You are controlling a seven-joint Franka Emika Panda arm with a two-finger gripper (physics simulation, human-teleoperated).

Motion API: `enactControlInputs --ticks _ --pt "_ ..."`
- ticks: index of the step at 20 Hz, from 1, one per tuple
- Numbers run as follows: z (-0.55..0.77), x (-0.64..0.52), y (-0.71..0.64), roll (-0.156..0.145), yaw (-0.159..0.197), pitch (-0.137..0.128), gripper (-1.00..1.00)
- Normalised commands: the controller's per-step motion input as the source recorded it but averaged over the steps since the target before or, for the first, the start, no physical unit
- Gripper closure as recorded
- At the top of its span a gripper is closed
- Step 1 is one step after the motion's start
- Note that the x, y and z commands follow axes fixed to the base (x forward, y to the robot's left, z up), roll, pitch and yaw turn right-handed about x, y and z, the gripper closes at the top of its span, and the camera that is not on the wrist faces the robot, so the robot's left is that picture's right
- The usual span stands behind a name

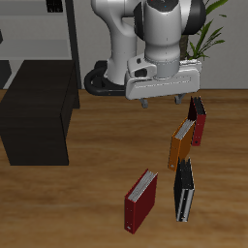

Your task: Place the striped book flat on top of the shelf

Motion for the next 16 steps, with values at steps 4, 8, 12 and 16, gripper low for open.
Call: enactControlInputs --ticks 4,8,12,16 --pt "-0.01 0.42 0.16 0.002 0.022 0.002 -1.00" --pt "0.04 0.21 0.06 0.008 -0.004 -0.009 -1.00" --pt "0.01 0.28 0.22 0.021 0.013 -0.034 -1.00" --pt "0.09 0.27 0.21 0.012 -0.014 -0.057 -1.00"
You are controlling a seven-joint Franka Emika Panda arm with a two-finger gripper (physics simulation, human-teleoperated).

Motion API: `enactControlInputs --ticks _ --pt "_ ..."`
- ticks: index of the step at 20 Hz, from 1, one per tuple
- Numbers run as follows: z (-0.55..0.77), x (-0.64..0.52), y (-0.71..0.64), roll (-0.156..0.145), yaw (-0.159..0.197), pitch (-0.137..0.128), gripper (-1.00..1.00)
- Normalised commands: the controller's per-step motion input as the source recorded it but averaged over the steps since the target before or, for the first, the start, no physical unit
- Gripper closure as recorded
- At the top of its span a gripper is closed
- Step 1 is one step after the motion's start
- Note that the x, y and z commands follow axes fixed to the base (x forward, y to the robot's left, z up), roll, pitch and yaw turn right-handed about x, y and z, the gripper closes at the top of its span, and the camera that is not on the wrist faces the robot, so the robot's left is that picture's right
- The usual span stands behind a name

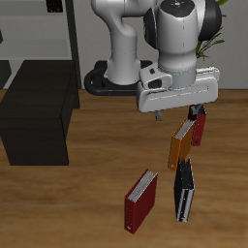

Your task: Place the striped book flat on top of the shelf

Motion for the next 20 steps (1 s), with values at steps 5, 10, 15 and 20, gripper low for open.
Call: enactControlInputs --ticks 5,10,15,20 --pt "0.09 0.23 0.10 -0.029 -0.007 -0.049 -1.00" --pt "-0.04 0.33 0.09 -0.040 -0.009 -0.006 -1.00" --pt "-0.05 0.20 -0.03 -0.022 -0.009 -0.005 -1.00" --pt "-0.24 0.20 0.05 -0.004 0.008 -0.019 -1.00"
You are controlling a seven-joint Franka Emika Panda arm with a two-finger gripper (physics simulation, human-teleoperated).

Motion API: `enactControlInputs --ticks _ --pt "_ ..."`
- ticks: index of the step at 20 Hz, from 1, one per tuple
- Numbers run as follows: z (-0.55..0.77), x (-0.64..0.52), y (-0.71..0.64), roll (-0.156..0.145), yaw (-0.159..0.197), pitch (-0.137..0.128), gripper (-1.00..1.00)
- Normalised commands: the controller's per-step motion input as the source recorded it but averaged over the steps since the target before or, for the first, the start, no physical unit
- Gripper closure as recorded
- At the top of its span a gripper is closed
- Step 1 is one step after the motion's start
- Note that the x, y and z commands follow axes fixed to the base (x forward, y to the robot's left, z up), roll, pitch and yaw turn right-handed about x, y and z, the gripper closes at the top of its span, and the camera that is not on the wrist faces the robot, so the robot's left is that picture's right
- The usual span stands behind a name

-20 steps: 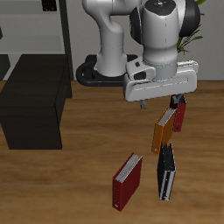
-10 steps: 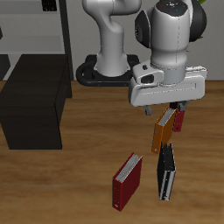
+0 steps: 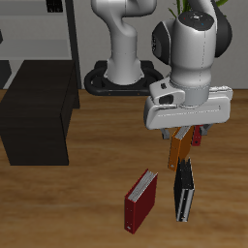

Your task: Place the striped book flat on top of the shelf

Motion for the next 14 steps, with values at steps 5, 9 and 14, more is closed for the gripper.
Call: enactControlInputs --ticks 5,9,14 --pt "-0.16 0.06 0.03 0.006 -0.008 -0.023 -1.00" --pt "-0.31 0.12 0.01 -0.012 0.034 -0.012 -1.00" --pt "-0.31 0.05 0.02 -0.010 0.006 0.000 -1.00"
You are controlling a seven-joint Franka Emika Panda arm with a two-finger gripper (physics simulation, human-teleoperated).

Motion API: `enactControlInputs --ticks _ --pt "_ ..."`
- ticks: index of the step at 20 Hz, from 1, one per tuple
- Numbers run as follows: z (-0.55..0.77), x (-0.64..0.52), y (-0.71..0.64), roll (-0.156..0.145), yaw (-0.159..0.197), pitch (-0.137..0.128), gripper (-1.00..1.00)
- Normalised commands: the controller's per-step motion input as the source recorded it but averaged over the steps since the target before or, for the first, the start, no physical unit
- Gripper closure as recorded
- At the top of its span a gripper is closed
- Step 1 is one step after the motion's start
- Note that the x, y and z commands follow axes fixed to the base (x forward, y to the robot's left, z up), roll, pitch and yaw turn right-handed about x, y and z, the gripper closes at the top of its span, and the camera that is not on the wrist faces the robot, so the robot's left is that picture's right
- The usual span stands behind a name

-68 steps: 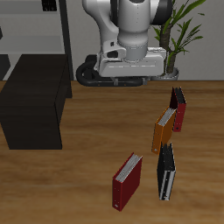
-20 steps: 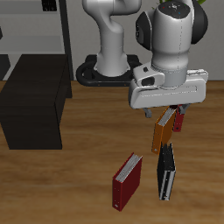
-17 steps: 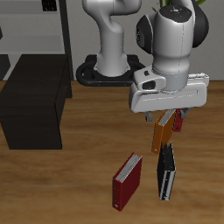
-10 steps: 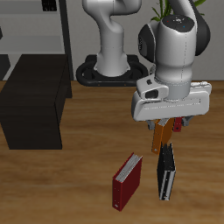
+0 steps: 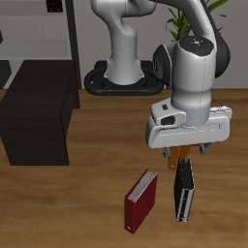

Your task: Place the striped book flat on top of the shelf

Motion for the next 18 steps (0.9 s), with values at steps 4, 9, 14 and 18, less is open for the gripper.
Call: enactControlInputs --ticks 4,9,14,18 --pt "-0.20 0.04 0.02 0.003 -0.009 0.014 -1.00" --pt "-0.39 0.00 0.09 0.006 0.005 0.019 -1.00" --pt "-0.25 0.05 0.01 -0.009 -0.007 0.035 -1.00" --pt "-0.31 0.04 0.03 0.003 0.010 0.036 -1.00"
